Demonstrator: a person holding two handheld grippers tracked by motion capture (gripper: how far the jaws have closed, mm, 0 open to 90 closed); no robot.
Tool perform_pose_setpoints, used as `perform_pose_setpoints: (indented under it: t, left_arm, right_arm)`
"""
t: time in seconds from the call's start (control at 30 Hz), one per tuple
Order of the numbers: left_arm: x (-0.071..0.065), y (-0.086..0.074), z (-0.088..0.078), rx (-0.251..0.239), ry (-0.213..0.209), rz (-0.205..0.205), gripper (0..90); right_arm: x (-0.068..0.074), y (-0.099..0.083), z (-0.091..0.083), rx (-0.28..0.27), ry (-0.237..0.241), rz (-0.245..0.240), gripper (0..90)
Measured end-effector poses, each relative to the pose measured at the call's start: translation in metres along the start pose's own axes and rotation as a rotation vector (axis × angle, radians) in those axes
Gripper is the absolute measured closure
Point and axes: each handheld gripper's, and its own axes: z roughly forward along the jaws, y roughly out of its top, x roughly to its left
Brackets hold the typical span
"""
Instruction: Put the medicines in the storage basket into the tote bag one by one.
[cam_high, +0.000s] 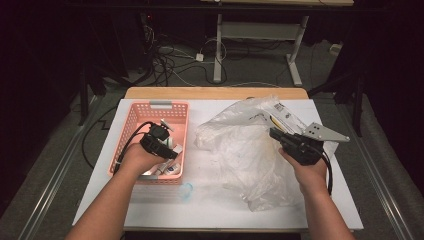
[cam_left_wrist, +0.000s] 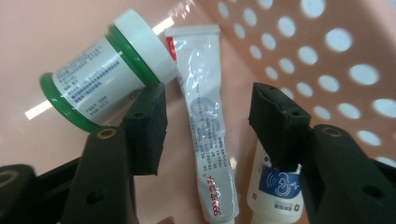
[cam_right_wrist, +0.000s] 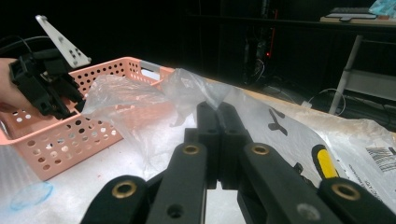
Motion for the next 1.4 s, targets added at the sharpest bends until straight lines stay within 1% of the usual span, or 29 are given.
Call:
perform_pose_setpoints:
  t: [0.03,0.07,0.1,0.13,0.17,0.2,0.27,0.37,0.4,0.47,0.57,0.6,0.73,0.77,0.83,0.87,0.93,1.1,1.13,1.27,1.33,1.4]
  left_arm:
    - [0.000,0.001,0.002,0.009,-0.001,-0.004,47.0]
    - [0.000,0.003,0.005,0.033,-0.001,-0.006,47.3]
    - [0.000,0.003,0.005,0.033,-0.001,-0.006,48.8]
    - [0.000,0.003,0.006,0.045,-0.001,-0.009,48.8]
    - [0.001,0.004,0.007,0.057,-0.005,-0.013,51.0]
    - [0.002,0.004,0.009,0.081,-0.014,-0.013,51.7]
    - [0.002,0.005,0.011,0.091,-0.018,-0.017,53.2]
    - [0.002,0.006,0.016,0.129,-0.019,-0.012,53.6]
    - [0.001,0.007,0.018,0.142,-0.011,-0.008,53.7]
    - [0.001,0.008,0.018,0.142,-0.009,-0.010,53.6]
    - [-0.001,0.009,0.019,0.158,-0.001,-0.007,53.9]
    - [-0.002,0.010,0.019,0.171,0.005,0.000,55.5]
    - [-0.006,0.011,0.019,0.207,0.039,0.001,61.0]
    - [-0.006,0.011,0.020,0.207,0.047,0.001,61.8]
    - [-0.006,0.012,0.020,0.210,0.051,-0.007,62.5]
    - [-0.006,0.013,0.020,0.217,0.053,-0.006,64.8]
    - [-0.005,0.013,0.020,0.220,0.049,-0.017,65.6]
    - [-0.003,0.011,0.019,0.208,0.060,-0.024,67.9]
    - [-0.003,0.010,0.018,0.198,0.062,-0.018,68.0]
    - [-0.004,0.009,0.017,0.191,0.073,-0.005,68.2]
    - [-0.006,0.008,0.017,0.183,0.086,-0.007,68.3]
    - [-0.006,0.008,0.014,0.172,0.089,-0.007,68.4]
  right_arm:
    - [0.000,0.000,0.000,0.002,0.001,0.002,90.0]
    - [0.000,0.000,0.000,0.001,-0.001,0.003,90.0]
    - [0.000,0.000,0.000,0.001,0.000,0.002,90.0]
    - [0.000,0.000,0.000,0.001,0.000,0.002,90.0]
    - [0.000,0.000,0.000,0.003,0.000,0.001,90.0]
    - [0.000,0.000,0.000,0.004,0.001,0.000,90.0]
    - [0.000,0.000,0.000,0.004,0.001,-0.001,90.0]
    - [0.000,-0.001,0.000,0.004,0.001,-0.003,90.0]
    - [0.000,-0.001,0.000,0.006,0.001,-0.003,90.0]
    - [0.000,-0.001,0.001,0.007,-0.001,-0.004,90.0]
    - [0.001,-0.001,0.001,0.007,-0.001,-0.004,90.0]
    - [0.001,-0.001,0.001,0.006,0.000,-0.004,90.0]
    - [0.002,-0.001,0.001,0.008,0.002,-0.004,90.0]
    - [0.002,-0.001,0.001,0.006,0.002,-0.004,90.0]
    - [0.002,-0.001,0.001,0.007,0.003,-0.004,90.0]
    - [0.002,-0.001,0.001,0.007,0.006,-0.007,90.0]
    - [0.002,-0.001,0.001,0.009,0.006,-0.004,90.0]
    - [0.001,-0.001,0.001,0.007,0.005,-0.004,90.0]
    - [0.002,-0.001,0.001,0.008,0.004,-0.002,90.0]
    - [0.001,-0.002,0.001,0.010,0.003,0.000,90.0]
    - [0.002,-0.002,0.002,0.015,-0.004,-0.002,90.0]
    - [0.002,-0.002,0.002,0.015,-0.004,-0.003,90.0]
